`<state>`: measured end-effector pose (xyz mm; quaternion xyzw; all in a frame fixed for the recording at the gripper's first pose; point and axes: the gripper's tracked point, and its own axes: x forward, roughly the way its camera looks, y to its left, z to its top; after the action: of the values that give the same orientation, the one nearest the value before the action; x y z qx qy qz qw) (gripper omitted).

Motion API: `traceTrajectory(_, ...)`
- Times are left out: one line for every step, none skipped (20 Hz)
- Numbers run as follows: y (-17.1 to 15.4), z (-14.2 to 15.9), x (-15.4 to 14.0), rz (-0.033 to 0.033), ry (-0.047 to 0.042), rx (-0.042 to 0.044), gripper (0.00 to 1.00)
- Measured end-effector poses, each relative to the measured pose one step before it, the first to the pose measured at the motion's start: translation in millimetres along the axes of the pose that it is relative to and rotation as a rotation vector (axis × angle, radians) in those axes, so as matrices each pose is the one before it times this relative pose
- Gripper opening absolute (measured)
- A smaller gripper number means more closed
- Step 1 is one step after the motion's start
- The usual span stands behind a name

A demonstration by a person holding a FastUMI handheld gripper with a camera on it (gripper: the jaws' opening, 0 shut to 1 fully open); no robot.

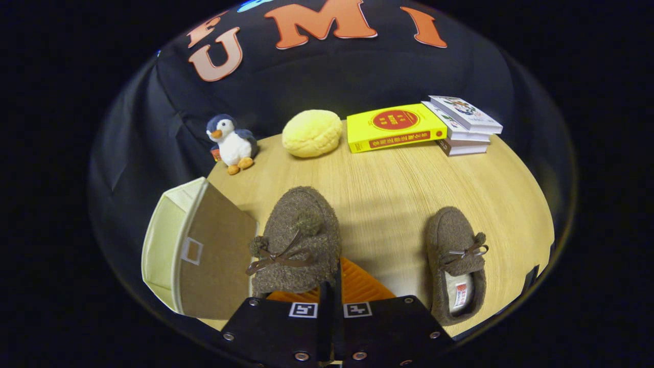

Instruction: Open the storage box then place both shoes into the box .Put the left shoe in first, then the right shoe, with the right side of both shoes facing outward in a uniform manner.

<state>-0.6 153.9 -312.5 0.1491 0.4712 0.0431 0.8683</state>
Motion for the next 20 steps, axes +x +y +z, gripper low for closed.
traceTrajectory(12.01, 8.27, -9.1, 0.00374, -0.00615, -0.0083, 0.04)
traceTrajectory(12.08, 7.98, -7.31, 0.01074, -0.00618, -0.00729, 0.04)
traceTrajectory(13.97, 8.19, -7.13, 0.01872, -0.00228, 0.00606, 0.04)
traceTrajectory(14.06, 8.02, -7.25, 0.03192, -0.00636, 0.01441, 0.04)
traceTrajectory(17.42, 7.7, -3.54, 0.0313, -0.00075, 0.01958, 0.04)
traceTrajectory(16.3, 3.62, -3.8, 0.02653, 0.00762, 0.01595, 0.04)
traceTrajectory(16.32, 3.83, -1.55, 0.02218, 0.0018, 0.00263, 0.04)
traceTrajectory(16.55, 4.4, 0.83, 0.01388, -0.00435, -0.01245, 0.04)
traceTrajectory(14.26, 2.1, 2.68, 0.00799, -0.00319, -0.02091, 0.04)
traceTrajectory(14.94, -1.61, 5.55, 0.00716, 0.00534, -0.01769, 0.04)
traceTrajectory(14.55, -4.38, 5.94, 0.0097, 0.01444, -0.00785, 0.04)
traceTrajectory(15.57, -4.69, 6.95, 0.01192, 0.01638, -0.00373, 0.04)
traceTrajectory(13.82, -4.38, 7.84, 0.00773, 0.01797, -0.00362, 0.04)
traceTrajectory(12.01, -4.76, 7.92, 0.00246, 0.01663, 0.00126, 0.04)
traceTrajectory(9.94, -5.1, 9.1, -0.00066, 0.01749, -0.00231, 0.04)
traceTrajectory(7.57, -5.67, 9.24, -0.0077, 0.01974, -0.00039, 0.04)
traceTrajectory(5.99, -6.31, 9.81, -0.00842, 0.02024, -0.00638, 0.04)
traceTrajectory(4.88, -6.73, 10.2, -0.01182, 0.02062, -0.01194, 0.04)
traceTrajectory(2.31, -7.21, 8.84, -0.01365, 0.02352, -0.00529, 0.04)
traceTrajectory(1.92, -6.16, 9.52, -0.01015, 0.02047, -0.0029, 0.04)
